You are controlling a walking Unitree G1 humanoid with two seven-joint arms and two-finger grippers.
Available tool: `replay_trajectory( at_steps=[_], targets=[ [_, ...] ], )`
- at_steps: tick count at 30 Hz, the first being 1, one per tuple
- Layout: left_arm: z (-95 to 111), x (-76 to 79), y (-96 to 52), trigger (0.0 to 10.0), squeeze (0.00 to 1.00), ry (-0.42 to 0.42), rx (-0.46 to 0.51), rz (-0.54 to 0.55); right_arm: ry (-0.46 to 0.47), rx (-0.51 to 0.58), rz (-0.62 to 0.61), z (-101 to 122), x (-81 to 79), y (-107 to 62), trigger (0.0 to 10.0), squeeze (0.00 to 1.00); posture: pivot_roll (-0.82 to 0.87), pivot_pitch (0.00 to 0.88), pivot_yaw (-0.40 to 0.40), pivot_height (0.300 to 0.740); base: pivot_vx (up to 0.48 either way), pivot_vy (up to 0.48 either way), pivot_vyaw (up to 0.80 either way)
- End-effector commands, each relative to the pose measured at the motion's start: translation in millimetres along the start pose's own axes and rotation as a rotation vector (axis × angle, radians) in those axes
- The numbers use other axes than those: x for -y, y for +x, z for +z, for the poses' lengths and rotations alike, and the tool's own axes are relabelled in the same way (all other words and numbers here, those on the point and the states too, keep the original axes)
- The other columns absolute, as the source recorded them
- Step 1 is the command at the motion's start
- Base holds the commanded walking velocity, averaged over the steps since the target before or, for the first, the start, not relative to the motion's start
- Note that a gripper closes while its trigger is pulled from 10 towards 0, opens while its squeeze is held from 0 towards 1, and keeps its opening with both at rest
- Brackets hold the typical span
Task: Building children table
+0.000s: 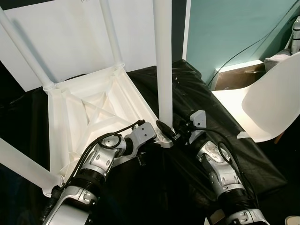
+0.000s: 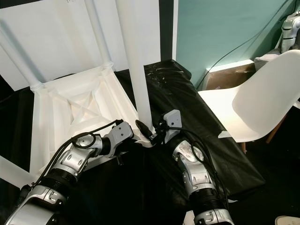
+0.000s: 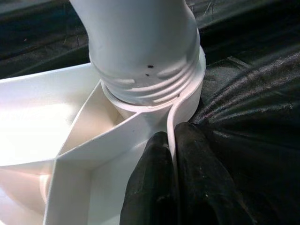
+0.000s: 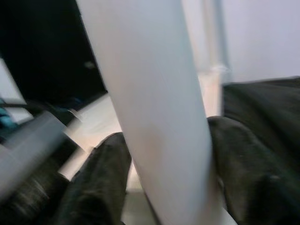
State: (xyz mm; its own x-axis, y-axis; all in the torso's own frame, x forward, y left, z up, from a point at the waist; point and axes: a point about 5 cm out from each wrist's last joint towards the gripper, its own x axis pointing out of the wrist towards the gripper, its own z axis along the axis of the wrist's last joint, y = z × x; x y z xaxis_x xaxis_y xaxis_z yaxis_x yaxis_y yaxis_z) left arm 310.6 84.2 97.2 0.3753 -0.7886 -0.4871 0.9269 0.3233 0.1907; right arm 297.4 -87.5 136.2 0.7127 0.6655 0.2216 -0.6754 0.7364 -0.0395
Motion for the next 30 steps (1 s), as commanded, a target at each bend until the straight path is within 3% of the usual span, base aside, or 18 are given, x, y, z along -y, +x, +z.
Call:
replay_trajectory(
  at_steps=[1,4,5,7,10,13,18,19,22,29,30],
  targets=[
    [-36,30.7,13.7,10.0,0.00,-0.119,-0.083,-0.081,0.025,0.000,0.126,4,-13.4,7.1,10.0,1.00,-0.03,0.000,0.029,0.740,0.000,0.000,0.00],
    [-36,30.5,13.1,10.0,0.00,-0.120,-0.085,-0.080,0.009,-0.058,0.167,0,-12.3,5.6,10.0,1.00,-0.03,0.000,0.029,0.740,0.000,0.000,0.00],
    [-36,30.0,12.9,10.0,0.00,-0.120,-0.085,-0.078,-0.010,-0.090,0.216,-2,-8.9,4.1,10.0,0.00,-0.03,0.000,0.026,0.740,0.000,0.000,0.00],
    [-36,29.6,12.7,10.0,0.00,-0.120,-0.085,-0.076,-0.024,-0.114,0.248,-3,-6.6,2.8,10.0,0.00,-0.03,0.000,0.026,0.740,0.000,0.000,0.00],
    [-36,28.8,12.9,10.0,0.00,-0.119,-0.084,-0.072,-0.052,-0.198,0.406,-6,1.7,-2.9,10.0,0.00,-0.03,0.000,0.026,0.740,0.000,0.000,0.00],
    [-35,28.6,13.0,10.0,0.00,-0.118,-0.084,-0.071,-0.058,-0.219,0.433,-6,4.7,-3.9,10.0,0.00,-0.03,0.000,0.026,0.740,0.000,0.000,0.00],
    [-35,27.8,12.6,10.0,0.00,-0.119,-0.082,-0.068,-0.131,-0.349,0.556,2,32.7,-4.0,10.0,0.00,-0.02,0.000,0.021,0.740,0.000,0.000,0.00],
    [-36,28.0,12.3,10.0,0.00,-0.120,-0.083,-0.067,-0.137,-0.352,0.594,5,34.6,-5.0,0.0,0.00,-0.02,0.000,0.021,0.740,0.000,0.000,0.00],
    [-37,28.3,11.6,10.0,0.00,-0.122,-0.084,-0.065,-0.105,-0.362,0.717,10,34.4,-11.0,0.0,0.00,-0.02,0.000,0.019,0.740,0.000,0.000,0.00],
    [-37,28.2,11.2,10.0,0.00,-0.125,-0.084,-0.061,-0.077,-0.382,0.777,8,28.0,-15.0,0.0,0.00,-0.01,0.000,0.017,0.740,0.000,0.000,0.00],
    [-37,28.3,11.2,10.0,0.00,-0.125,-0.084,-0.061,-0.053,-0.361,0.767,5,21.6,-15.1,0.0,0.00,-0.01,0.000,0.016,0.740,0.000,0.000,0.00]
  ],
)
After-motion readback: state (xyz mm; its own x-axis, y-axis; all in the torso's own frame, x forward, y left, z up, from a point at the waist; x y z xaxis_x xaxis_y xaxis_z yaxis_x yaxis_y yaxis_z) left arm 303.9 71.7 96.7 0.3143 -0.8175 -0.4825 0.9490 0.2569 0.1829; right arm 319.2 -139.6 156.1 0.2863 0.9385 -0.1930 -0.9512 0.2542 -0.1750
